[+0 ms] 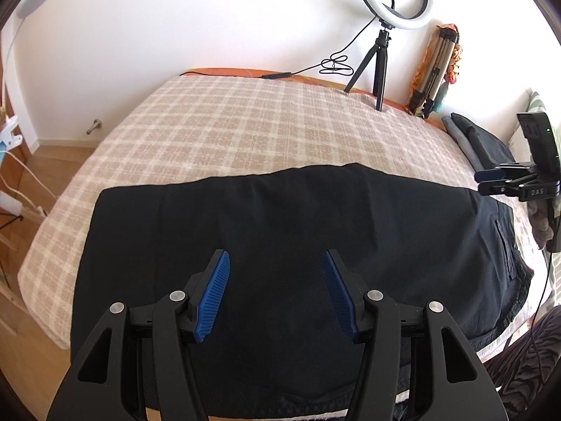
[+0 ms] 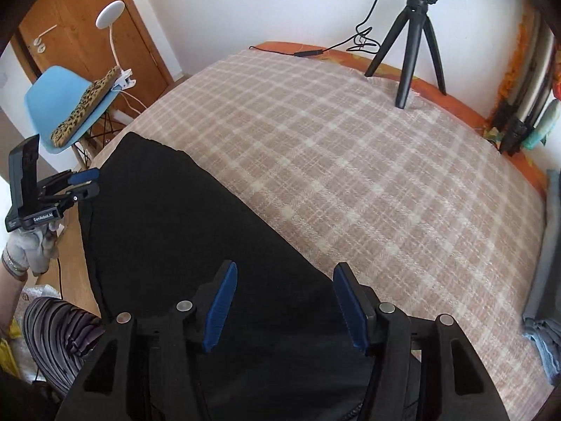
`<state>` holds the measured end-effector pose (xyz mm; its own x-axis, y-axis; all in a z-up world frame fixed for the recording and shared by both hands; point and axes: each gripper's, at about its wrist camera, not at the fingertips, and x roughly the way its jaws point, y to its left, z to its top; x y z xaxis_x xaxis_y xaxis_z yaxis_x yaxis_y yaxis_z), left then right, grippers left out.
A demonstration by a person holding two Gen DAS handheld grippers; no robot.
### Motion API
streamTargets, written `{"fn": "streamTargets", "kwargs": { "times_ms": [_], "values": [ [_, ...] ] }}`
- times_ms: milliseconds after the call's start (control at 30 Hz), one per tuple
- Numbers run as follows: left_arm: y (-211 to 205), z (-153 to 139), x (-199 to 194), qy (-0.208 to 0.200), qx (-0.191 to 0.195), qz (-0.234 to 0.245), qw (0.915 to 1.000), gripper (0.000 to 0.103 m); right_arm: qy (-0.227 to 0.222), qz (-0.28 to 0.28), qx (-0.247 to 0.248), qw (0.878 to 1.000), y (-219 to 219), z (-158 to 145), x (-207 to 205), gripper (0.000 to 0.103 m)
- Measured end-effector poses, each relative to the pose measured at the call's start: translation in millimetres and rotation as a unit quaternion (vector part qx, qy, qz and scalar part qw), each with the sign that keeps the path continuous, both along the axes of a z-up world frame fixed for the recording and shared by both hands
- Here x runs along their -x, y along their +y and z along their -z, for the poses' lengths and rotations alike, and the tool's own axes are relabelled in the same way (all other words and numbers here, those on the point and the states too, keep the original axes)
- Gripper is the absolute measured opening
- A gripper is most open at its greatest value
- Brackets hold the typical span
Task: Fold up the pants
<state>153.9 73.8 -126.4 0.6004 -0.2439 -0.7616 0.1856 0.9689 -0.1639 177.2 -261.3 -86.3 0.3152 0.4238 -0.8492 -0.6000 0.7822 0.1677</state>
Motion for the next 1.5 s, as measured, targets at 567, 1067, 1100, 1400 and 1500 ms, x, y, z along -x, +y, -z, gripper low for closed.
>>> {"fn": "streamTargets", "kwargs": {
  "times_ms": [567, 1067, 1100, 1400, 1500],
  "values": [
    [-78, -19, -75, -0.012, 0.012, 0.064, 0.9978, 0.055, -0.107, -0.063, 0.045, 0.991, 30, 20, 75, 0.009],
    [-112, 38, -67, 0.024, -0.063, 0.106, 0.9920, 0.055, 0.000, -0.024, -0.119, 0.993, -7, -1, 38, 0.050],
    [-112, 38, -65, 0.019, -0.066, 0.107, 0.9919, 0.055, 0.013, -0.019, -0.126, 0.992, -7, 0, 29, 0.051],
    [-108, 34, -60, 0.004, -0.062, 0.105, 0.9925, 0.055, 0.136, -0.013, -0.121, 0.983, 30, 49, -11, 0.043],
    [-93, 22, -54, -0.005, -0.049, 0.088, 0.9950, 0.055, 0.118, -0.017, -0.113, 0.986, 34, 48, -3, 0.030]
  ]
}}
